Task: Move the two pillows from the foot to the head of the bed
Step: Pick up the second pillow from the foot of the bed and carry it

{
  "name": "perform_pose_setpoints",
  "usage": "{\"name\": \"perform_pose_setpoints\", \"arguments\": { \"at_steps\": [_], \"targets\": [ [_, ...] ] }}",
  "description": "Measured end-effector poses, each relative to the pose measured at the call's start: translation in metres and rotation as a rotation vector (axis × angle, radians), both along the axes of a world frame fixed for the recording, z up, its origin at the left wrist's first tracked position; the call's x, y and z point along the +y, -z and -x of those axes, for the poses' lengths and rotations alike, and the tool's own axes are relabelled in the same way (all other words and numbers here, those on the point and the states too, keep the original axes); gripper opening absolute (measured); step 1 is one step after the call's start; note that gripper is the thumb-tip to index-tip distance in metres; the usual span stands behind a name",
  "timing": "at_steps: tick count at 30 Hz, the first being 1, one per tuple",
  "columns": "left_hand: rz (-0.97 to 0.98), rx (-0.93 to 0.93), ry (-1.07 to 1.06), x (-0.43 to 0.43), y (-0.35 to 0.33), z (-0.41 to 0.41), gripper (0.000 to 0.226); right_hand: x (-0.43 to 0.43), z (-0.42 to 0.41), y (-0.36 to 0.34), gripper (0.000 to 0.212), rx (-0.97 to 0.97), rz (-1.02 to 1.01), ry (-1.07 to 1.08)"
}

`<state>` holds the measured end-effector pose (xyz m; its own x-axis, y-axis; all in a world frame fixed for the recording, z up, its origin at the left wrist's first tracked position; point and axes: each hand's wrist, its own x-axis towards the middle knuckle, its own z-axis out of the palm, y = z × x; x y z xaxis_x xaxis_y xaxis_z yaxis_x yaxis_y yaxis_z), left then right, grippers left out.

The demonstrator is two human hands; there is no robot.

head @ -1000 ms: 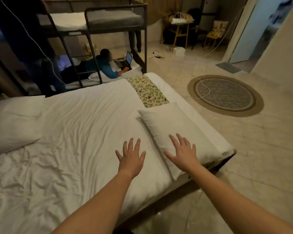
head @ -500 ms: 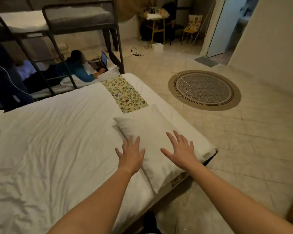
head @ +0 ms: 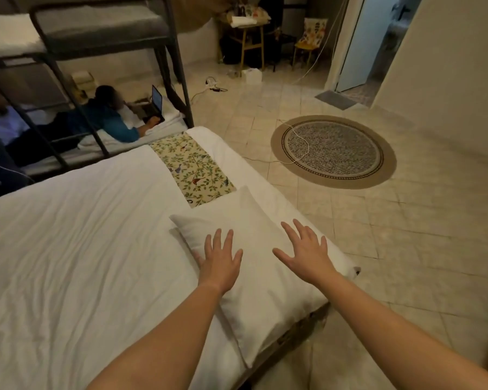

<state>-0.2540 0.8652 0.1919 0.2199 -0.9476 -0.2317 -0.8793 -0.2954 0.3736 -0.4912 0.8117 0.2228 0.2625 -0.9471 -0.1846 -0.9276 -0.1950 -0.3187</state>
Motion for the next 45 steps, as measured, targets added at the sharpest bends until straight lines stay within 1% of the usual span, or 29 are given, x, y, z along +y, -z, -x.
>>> {"name": "perform_pose_setpoints", "arguments": {
  "at_steps": [4,9,17,23,27,34,42,45],
  "targets": [
    [-0.019,0.000,-0.070,-0.020,0.010,0.001,0.064,-0.032,0.002,0.013,0.081,-0.009,-0.017,-0.041],
    [-0.045,0.002,-0.177,-0.042,0.028,0.010,0.064,-0.080,0.013,0.030,0.081,-0.016,-0.054,-0.147],
    [-0.072,0.021,-0.378,-0.075,0.035,0.066,0.063,-0.162,0.044,0.042,0.081,-0.017,-0.104,-0.334],
    [-0.097,0.041,-0.524,-0.084,0.045,0.099,0.062,-0.196,0.056,0.057,0.080,0.011,-0.149,-0.482],
    [-0.117,0.065,-0.585,-0.083,0.053,0.106,0.062,-0.206,0.059,0.067,0.081,0.007,-0.176,-0.532],
    [-0.154,0.090,-0.606,-0.095,0.071,0.090,0.062,-0.222,0.044,0.089,0.082,0.023,-0.221,-0.520],
    [-0.218,0.175,-0.594,-0.122,0.117,0.060,0.061,-0.241,0.029,0.127,0.083,0.039,-0.312,-0.420],
    [-0.230,0.198,-0.627,-0.131,0.137,0.046,0.061,-0.248,0.022,0.150,0.085,0.041,-0.328,-0.404]
  ]
}}
